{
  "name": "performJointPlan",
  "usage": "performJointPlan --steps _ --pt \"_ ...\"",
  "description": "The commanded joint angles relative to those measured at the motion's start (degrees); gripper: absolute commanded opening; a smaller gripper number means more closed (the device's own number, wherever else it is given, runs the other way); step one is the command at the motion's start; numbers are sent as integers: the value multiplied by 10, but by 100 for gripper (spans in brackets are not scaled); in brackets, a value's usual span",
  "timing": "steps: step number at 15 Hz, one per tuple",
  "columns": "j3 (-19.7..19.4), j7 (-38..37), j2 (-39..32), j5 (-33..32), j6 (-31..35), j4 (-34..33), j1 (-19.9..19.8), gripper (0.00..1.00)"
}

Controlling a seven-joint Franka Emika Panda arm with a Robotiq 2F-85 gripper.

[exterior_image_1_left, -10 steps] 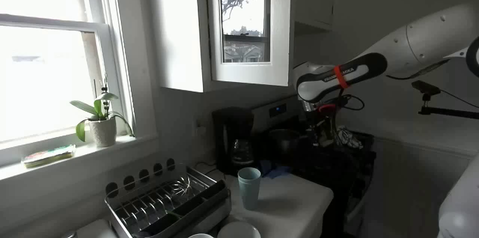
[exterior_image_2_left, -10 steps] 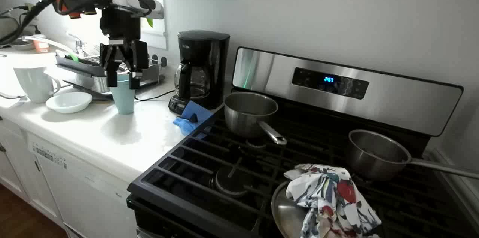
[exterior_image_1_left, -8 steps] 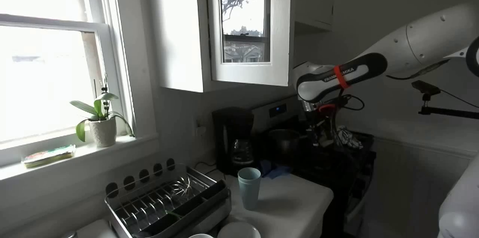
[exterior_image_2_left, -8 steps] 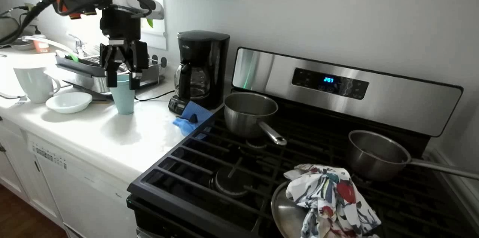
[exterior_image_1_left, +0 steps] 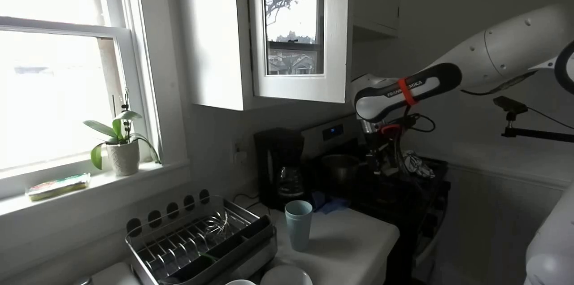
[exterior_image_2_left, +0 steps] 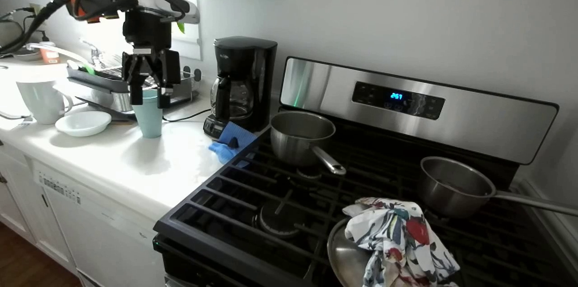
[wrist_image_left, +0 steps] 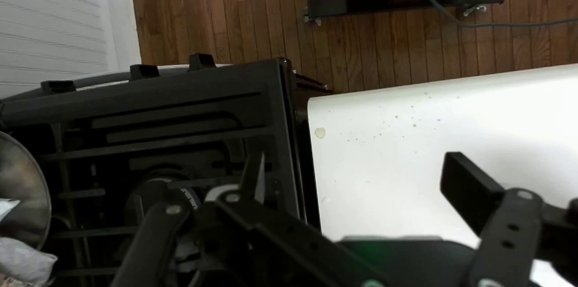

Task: Put the coffee pot on the counter

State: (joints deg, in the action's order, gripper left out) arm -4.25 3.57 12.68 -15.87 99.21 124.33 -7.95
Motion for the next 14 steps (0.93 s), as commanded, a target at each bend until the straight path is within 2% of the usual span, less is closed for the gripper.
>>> performJointPlan --steps 1,9,14 --pt "-16 65 -46 35 26 -43 16 100" --pt "-18 210 -116 133 224 -89 24 100" --pt "-7 322 -165 217 286 -128 25 100"
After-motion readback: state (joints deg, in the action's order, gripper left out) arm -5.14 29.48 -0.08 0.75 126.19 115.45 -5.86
